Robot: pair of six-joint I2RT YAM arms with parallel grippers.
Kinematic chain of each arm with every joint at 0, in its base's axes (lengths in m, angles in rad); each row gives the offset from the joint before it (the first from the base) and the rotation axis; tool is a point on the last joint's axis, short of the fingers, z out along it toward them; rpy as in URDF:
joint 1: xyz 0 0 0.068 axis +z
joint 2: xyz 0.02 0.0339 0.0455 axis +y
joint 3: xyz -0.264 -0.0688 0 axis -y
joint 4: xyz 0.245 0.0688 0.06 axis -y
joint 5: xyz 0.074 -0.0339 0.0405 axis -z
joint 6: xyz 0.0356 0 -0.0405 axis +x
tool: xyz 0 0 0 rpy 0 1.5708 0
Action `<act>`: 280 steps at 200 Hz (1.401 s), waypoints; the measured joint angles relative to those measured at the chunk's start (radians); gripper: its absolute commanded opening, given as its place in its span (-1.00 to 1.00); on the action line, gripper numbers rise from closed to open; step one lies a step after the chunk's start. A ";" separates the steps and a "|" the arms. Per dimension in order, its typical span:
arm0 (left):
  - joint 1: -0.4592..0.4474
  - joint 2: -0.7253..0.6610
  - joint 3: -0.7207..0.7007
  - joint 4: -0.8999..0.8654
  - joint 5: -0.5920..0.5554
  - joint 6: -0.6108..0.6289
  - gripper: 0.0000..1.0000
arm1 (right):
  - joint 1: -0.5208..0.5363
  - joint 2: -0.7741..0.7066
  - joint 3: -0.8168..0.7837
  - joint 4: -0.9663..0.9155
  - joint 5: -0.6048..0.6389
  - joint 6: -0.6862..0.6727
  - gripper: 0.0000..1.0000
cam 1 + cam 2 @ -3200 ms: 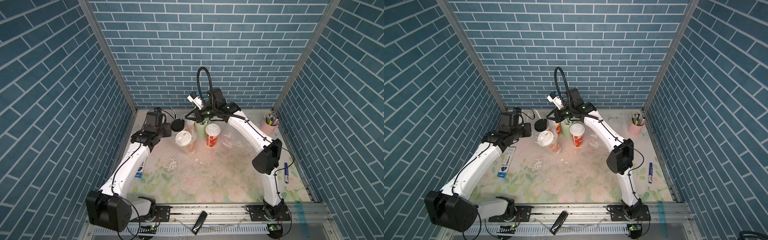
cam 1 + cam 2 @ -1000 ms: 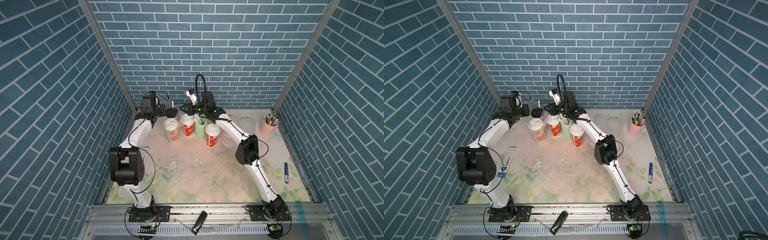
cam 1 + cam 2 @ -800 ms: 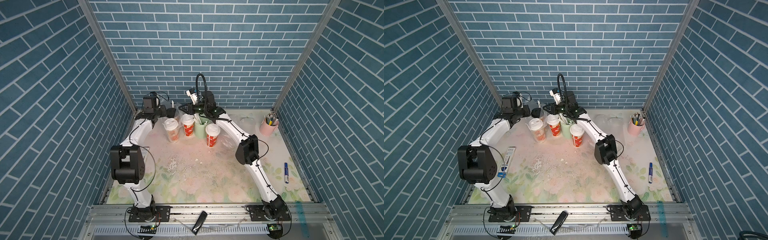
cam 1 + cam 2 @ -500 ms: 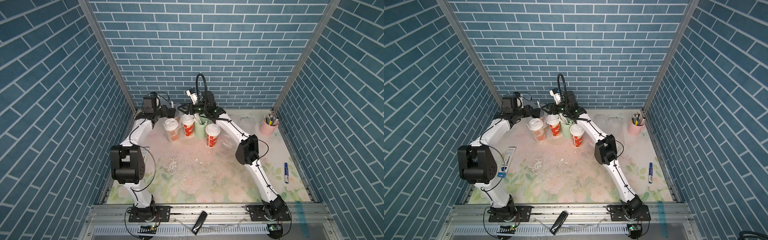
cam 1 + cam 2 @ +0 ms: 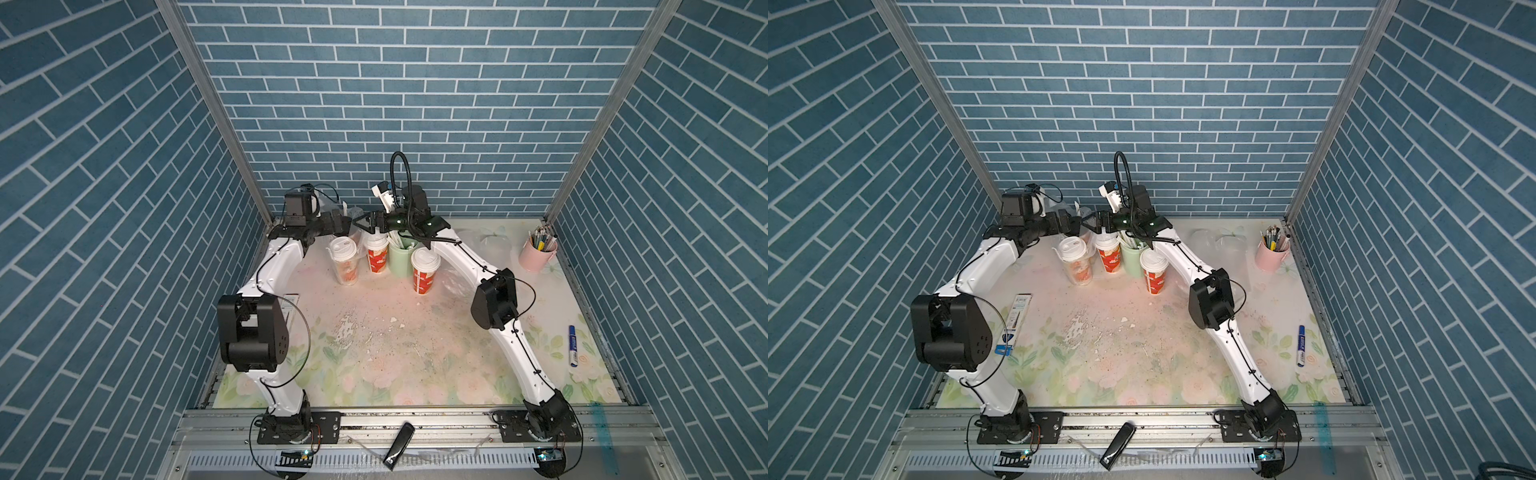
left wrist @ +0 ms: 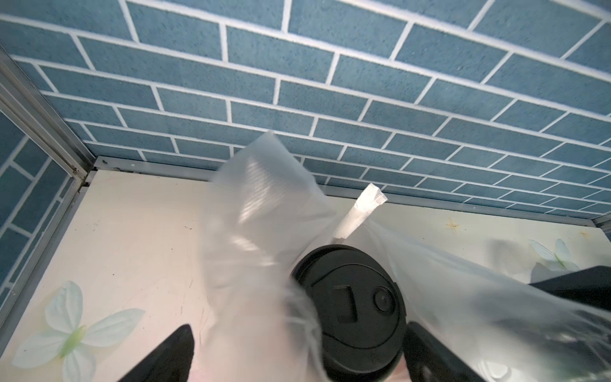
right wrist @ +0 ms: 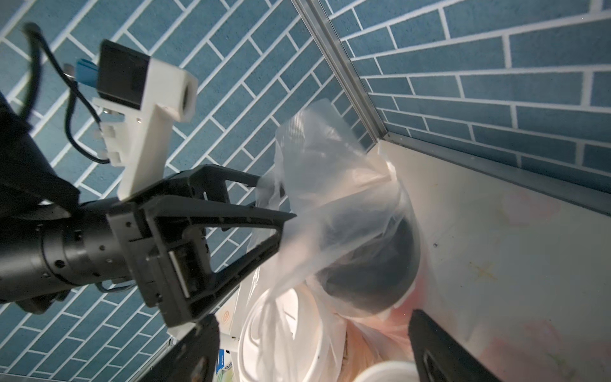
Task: Pack milk tea into plastic carrier bags
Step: Place the plastic carrier bag at the center of the board, then adjust the plastic carrier bag at the center of the board.
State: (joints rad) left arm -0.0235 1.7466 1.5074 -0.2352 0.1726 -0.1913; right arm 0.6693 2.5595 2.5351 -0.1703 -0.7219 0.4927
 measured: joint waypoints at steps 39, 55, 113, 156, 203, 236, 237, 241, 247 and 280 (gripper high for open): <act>0.000 -0.031 0.000 -0.008 0.001 0.001 0.99 | 0.000 -0.044 -0.042 -0.015 -0.001 -0.003 0.86; 0.000 -0.045 0.000 -0.013 0.001 0.000 0.99 | 0.000 -0.070 -0.050 -0.028 -0.001 -0.010 0.87; 0.000 -0.175 -0.037 -0.012 0.010 -0.007 0.99 | 0.000 -0.206 -0.110 -0.095 0.005 -0.078 0.96; 0.000 -0.338 -0.144 0.042 0.066 -0.045 0.98 | -0.001 -0.397 -0.161 -0.407 0.134 -0.277 0.91; -0.022 -0.484 -0.295 0.099 0.108 -0.100 0.96 | -0.003 -0.848 -0.509 -0.684 0.410 -0.406 0.88; -0.089 -0.511 -0.327 0.099 0.110 -0.108 0.95 | -0.007 -1.122 -0.842 -0.752 0.531 -0.384 0.87; -0.091 -0.511 -0.327 0.099 0.110 -0.108 0.94 | -0.007 -1.126 -0.849 -0.753 0.534 -0.384 0.87; -0.102 -0.511 -0.327 0.099 0.110 -0.106 0.94 | -0.007 -1.149 -0.884 -0.761 0.547 -0.375 0.87; -0.116 -0.511 -0.327 0.098 0.110 -0.105 0.94 | -0.008 -1.179 -0.938 -0.768 0.564 -0.362 0.87; -0.186 -0.512 -0.327 0.090 0.108 -0.085 0.93 | -0.016 -1.257 -1.151 -0.800 0.628 -0.299 0.87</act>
State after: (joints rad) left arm -0.2096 1.2350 1.1805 -0.1448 0.2806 -0.2764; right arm 0.6533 1.3025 1.3842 -0.9707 -0.0937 0.1940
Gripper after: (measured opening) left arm 0.969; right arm 0.936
